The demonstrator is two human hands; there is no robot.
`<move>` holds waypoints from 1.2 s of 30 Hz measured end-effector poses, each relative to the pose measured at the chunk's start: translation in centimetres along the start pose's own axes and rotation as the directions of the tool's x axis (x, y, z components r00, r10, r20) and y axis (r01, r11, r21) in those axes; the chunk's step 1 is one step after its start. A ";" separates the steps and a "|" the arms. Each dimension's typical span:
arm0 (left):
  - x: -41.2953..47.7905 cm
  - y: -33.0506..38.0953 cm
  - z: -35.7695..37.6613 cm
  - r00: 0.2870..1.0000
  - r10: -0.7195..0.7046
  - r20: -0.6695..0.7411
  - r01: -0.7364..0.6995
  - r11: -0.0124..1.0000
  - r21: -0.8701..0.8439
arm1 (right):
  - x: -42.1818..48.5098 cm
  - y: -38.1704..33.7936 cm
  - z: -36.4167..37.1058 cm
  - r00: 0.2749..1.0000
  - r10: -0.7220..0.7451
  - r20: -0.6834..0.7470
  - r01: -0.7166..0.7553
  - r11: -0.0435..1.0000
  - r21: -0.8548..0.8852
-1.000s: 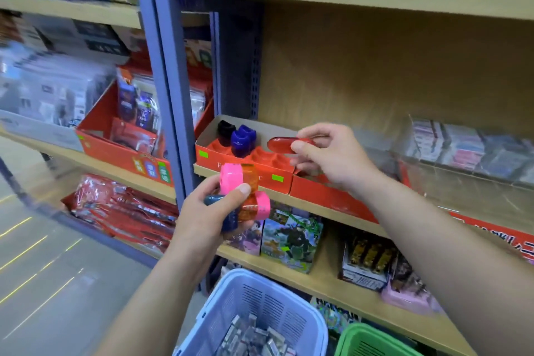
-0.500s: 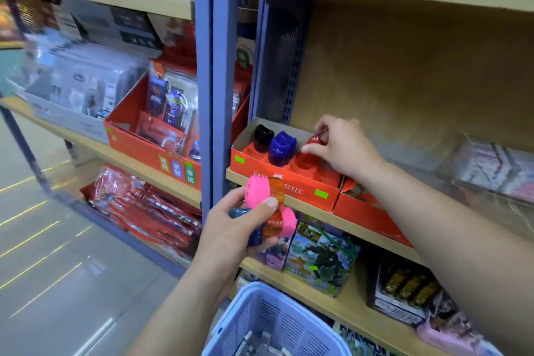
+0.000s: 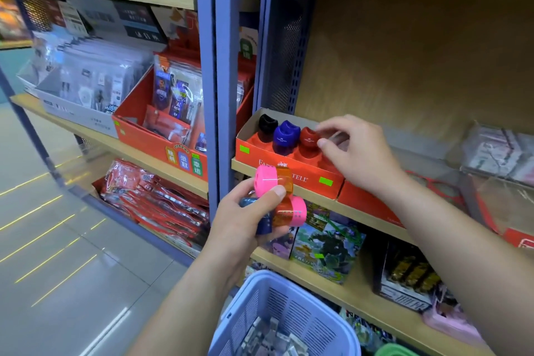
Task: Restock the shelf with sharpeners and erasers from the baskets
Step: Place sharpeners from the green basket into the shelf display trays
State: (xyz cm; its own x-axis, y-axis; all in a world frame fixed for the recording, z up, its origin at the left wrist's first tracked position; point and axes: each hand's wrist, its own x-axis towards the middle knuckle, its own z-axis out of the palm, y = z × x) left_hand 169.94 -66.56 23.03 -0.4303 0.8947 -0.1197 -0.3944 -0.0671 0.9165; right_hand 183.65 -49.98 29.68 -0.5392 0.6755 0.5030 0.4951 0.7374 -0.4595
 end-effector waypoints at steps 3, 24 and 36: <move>-0.2 -0.1 0.6 1.000 -0.002 0.023 0.002 1.000 -0.011 | -4.3 -1.4 -0.4 0.983 0.015 0.183 -0.065 0.961 0.270; -2.3 -1.8 4.8 0.976 0.147 0.162 -0.177 0.967 0.184 | -13.3 1.4 -7.8 0.986 0.113 0.124 -0.166 0.780 0.603; -1.4 -2.4 6.5 0.954 0.229 0.194 -0.287 0.886 0.365 | -0.9 8.3 -6.6 0.967 0.252 0.046 -0.252 0.968 -0.018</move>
State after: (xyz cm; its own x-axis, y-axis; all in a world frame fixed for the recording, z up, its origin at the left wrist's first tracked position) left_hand 176.74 -64.74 23.46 -0.3434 0.9237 0.1701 0.0706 -0.1552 0.9854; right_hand 192.78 -44.48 30.22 -0.4276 0.8390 0.3364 0.6268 0.5434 -0.5584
